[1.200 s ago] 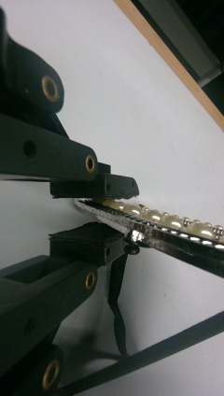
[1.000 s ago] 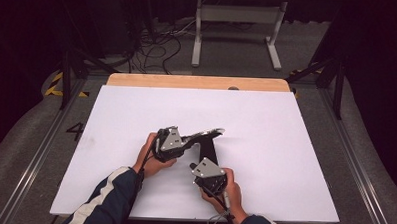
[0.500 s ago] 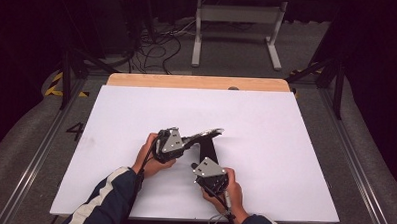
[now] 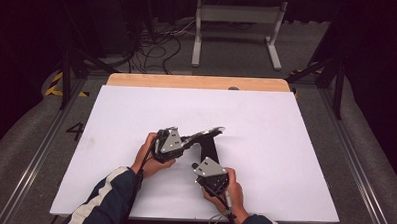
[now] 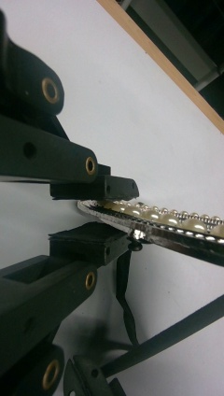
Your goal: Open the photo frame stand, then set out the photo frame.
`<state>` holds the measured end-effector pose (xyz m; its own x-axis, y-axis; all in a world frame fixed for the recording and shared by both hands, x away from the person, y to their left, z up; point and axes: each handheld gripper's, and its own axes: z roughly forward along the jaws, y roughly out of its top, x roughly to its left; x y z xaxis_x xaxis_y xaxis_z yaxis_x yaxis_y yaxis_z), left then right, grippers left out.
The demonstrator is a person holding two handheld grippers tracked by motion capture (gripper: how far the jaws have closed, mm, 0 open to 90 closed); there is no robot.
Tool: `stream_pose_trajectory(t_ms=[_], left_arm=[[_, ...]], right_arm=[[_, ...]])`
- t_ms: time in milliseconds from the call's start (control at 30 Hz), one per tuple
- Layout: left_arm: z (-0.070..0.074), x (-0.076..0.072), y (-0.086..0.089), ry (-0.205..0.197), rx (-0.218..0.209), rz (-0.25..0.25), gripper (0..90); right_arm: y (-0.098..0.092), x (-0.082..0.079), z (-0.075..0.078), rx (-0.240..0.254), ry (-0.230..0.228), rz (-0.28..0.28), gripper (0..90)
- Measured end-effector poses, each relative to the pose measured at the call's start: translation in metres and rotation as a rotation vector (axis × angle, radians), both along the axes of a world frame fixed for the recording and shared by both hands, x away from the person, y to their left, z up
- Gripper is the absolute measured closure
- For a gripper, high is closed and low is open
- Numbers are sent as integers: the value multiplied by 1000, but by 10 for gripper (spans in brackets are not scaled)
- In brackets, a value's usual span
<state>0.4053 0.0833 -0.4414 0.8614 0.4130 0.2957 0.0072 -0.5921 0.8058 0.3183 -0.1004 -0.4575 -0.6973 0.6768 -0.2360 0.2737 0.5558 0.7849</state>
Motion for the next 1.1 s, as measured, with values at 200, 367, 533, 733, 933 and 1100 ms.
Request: stream_pose_trajectory(t_ms=[200,367,533,733,933,1100], left_arm=[[0,1,0,-1,-1,-3,782],[0,1,1,-2,2,-12,786],[-1,1,1,-1,-3,-10,785],[-1,2,0,12,-23,-12,765],[-3,3,0,19,-25,1,751],[-5,5,2,25,-23,10,721]], right_arm=[[0,1,-1,10,12,1,900],[-1,2,0,16,13,2,900],[0,3,0,13,15,-3,900],[1,3,0,13,17,-5,900],[6,2,0,11,6,2,900],[7,3,1,40,13,-7,900]])
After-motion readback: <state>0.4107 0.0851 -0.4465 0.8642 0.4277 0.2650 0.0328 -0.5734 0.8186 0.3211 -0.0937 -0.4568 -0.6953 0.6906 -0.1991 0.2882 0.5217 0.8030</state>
